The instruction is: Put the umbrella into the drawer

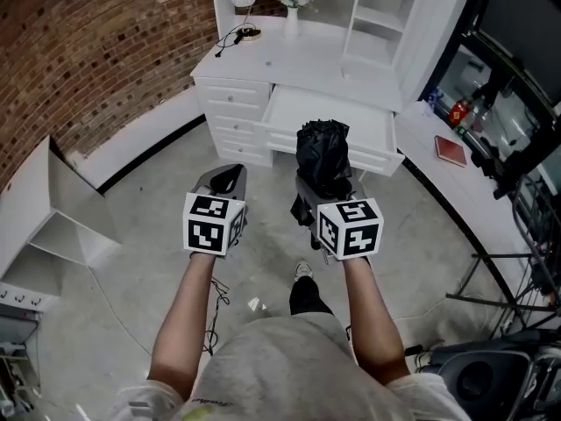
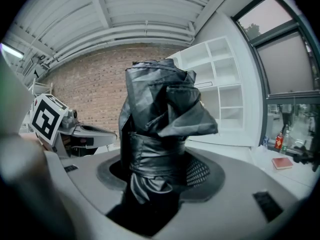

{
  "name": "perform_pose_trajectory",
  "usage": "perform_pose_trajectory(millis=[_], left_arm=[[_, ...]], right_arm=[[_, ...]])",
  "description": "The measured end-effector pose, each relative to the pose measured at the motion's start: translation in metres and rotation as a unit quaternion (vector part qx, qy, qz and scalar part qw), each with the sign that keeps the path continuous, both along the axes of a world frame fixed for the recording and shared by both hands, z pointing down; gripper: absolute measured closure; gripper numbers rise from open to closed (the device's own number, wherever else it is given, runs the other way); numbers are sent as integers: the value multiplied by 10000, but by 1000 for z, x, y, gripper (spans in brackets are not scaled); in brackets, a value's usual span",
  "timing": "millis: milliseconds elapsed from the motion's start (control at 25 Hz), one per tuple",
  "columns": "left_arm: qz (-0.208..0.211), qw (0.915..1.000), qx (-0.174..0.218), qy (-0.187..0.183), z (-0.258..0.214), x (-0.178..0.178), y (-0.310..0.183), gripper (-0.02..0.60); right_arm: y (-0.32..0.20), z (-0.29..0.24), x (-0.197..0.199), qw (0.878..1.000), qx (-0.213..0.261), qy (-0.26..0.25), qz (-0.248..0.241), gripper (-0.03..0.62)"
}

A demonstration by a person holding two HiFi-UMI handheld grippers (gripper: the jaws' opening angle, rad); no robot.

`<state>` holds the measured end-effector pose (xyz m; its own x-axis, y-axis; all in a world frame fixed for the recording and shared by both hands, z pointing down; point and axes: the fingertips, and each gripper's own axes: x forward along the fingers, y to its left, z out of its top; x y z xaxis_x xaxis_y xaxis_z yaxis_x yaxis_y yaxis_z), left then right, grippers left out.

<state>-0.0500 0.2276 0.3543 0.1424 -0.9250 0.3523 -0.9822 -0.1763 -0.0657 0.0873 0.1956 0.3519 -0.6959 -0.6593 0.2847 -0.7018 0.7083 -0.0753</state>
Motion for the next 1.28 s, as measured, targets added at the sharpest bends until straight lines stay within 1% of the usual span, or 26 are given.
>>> perform_pose_trajectory(millis=[480,640,840,1080,1280], left_arm=[[162,9998,-129,-40,3,22,-112,584],[184,9997,-178,-60,8,28,-145,584],[183,9996,-204,-71,5,43,-189,584],[210,9996,-176,-104,18,51,-228,584],[201,9992,-307,-146,12,64,-264,584]], right_arm=[[-105,2,24,9998,-98,-26,147,338],[-138,8,32,9997,-117,-27,199,338],[-181,6,48,9997,-157,-22,200,338],[-220,20,55,9997,-135,-46,197,338],[-255,15,67,9995,-258,-59,168,338]])
